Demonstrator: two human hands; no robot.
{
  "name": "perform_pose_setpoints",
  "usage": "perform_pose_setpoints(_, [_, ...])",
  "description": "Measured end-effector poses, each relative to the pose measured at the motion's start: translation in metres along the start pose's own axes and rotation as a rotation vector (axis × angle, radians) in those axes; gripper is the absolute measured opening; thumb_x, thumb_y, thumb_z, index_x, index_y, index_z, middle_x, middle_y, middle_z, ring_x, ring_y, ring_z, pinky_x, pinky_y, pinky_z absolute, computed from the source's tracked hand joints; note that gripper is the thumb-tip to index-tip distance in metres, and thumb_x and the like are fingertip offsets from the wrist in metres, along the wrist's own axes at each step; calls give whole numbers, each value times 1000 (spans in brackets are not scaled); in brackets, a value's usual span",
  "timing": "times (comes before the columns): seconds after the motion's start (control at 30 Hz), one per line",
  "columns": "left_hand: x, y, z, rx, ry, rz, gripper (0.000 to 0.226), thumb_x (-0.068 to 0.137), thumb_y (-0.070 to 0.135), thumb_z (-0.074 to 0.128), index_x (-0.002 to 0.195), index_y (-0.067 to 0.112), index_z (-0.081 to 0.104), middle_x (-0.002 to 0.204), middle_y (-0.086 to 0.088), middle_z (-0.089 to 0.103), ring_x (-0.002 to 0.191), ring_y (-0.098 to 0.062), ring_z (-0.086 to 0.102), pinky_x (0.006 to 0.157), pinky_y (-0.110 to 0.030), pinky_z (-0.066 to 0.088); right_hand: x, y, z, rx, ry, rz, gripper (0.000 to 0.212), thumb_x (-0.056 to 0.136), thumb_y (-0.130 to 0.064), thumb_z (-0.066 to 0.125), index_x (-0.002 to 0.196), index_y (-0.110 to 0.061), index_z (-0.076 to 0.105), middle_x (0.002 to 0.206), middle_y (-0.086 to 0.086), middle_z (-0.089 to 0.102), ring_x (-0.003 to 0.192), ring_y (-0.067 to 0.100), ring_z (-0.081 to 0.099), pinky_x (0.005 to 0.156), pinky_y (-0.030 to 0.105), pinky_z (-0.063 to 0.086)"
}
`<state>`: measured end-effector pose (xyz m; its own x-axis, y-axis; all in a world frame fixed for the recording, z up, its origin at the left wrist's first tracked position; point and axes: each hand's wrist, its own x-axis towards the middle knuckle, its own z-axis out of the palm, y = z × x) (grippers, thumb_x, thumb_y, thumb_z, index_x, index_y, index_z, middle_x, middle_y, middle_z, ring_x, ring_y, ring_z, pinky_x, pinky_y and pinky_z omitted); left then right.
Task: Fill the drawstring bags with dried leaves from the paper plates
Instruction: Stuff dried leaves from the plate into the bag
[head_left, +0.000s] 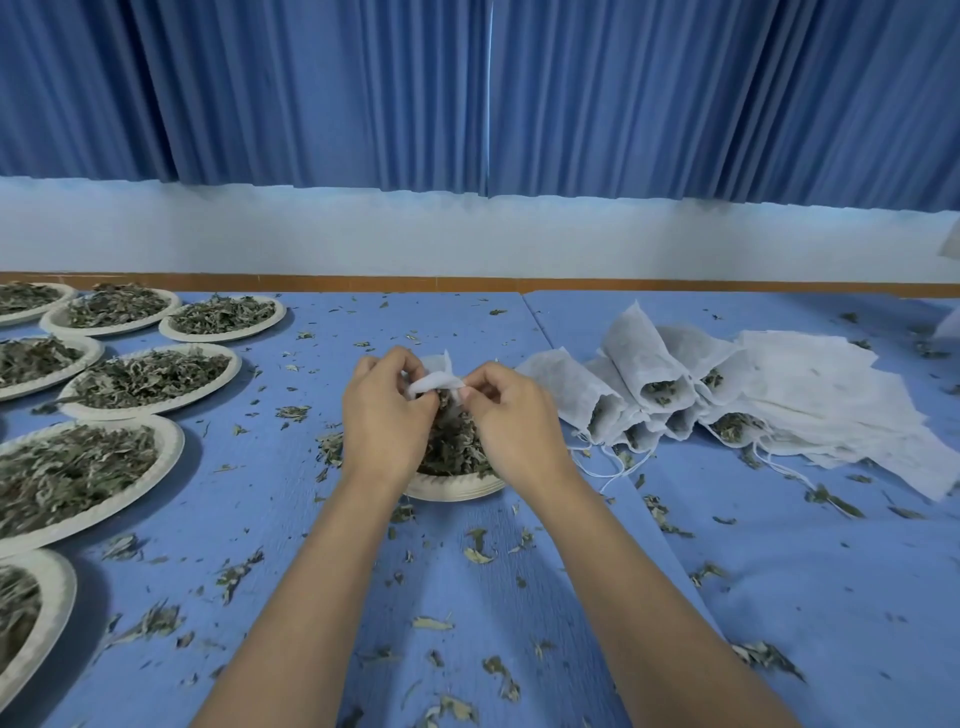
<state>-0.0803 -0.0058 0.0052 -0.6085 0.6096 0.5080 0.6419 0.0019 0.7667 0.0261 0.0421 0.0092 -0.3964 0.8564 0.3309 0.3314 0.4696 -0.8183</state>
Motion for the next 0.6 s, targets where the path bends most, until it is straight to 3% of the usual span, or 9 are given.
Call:
perform_pose_setpoints(0.13, [-2, -5, 2, 75, 69, 26, 20, 75, -11, 58, 76, 9, 53, 76, 1, 38, 60, -7, 38, 57, -7, 33, -5, -3, 0, 30, -62, -60, 13, 89, -16, 60, 76, -15, 64, 66, -12, 55, 83, 17, 52, 74, 37, 41])
perform_pose_setpoints(0.33, [-2, -2, 2, 74, 78, 13, 21, 77, -6, 61, 75, 12, 50, 76, 3, 40, 63, -5, 39, 58, -7, 33, -4, -1, 0, 101, -36, -36, 16, 90, -16, 57, 76, -21, 60, 65, -9, 55, 61, 12, 46, 62, 33, 37])
perform_pose_setpoints(0.43, [1, 4, -1, -15, -38, -31, 21, 79, 4, 63, 78, 19, 49, 83, 5, 44, 70, -6, 45, 60, -9, 36, -1, 1, 1, 71, 38, -40, 12, 95, -18, 52, 86, -15, 60, 72, -4, 60, 64, 10, 54, 63, 33, 43])
perform_pose_setpoints(0.53, [5, 11, -6, -176, -227, -108, 20, 84, 9, 58, 82, 26, 47, 98, 7, 42, 77, -12, 52, 58, -18, 35, 2, 2, 3, 183, 50, 14, 14, 98, -15, 48, 94, -7, 59, 83, 2, 63, 83, 24, 65, 79, 42, 54])
perform_pose_setpoints(0.6, [6, 12, -7, -183, -312, -114, 18, 84, 15, 60, 85, 27, 46, 98, 11, 37, 80, -14, 53, 62, -23, 37, 2, 2, 4, 267, 39, 52, 14, 98, -13, 49, 93, -6, 59, 80, -1, 61, 79, 21, 66, 75, 34, 58])
